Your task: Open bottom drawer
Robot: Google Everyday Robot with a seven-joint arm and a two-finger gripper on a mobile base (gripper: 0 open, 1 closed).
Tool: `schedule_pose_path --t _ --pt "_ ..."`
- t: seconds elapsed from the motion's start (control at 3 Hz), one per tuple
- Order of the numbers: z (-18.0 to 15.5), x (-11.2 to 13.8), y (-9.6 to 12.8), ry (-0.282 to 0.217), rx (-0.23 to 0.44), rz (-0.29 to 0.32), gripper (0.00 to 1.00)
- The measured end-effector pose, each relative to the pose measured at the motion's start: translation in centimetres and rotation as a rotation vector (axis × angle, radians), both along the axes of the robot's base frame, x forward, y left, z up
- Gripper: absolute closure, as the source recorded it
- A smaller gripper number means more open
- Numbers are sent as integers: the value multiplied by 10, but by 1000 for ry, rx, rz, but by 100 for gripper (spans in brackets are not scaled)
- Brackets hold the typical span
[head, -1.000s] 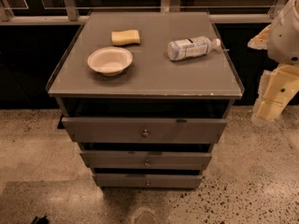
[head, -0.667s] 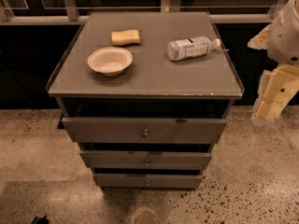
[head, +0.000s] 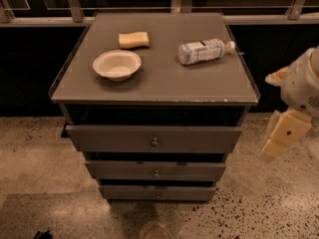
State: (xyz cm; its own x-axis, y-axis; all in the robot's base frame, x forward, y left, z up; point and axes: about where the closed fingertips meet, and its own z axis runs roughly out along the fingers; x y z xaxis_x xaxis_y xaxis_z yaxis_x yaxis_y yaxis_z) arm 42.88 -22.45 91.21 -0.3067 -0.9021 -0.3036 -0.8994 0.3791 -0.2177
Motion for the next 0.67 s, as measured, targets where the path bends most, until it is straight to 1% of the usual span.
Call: schedule_pose_path --t 0.33,0.67 --pt "-69 -10 -2 90 69 -33 0" --pt "-77 -12 -2 102 70 -34 0"
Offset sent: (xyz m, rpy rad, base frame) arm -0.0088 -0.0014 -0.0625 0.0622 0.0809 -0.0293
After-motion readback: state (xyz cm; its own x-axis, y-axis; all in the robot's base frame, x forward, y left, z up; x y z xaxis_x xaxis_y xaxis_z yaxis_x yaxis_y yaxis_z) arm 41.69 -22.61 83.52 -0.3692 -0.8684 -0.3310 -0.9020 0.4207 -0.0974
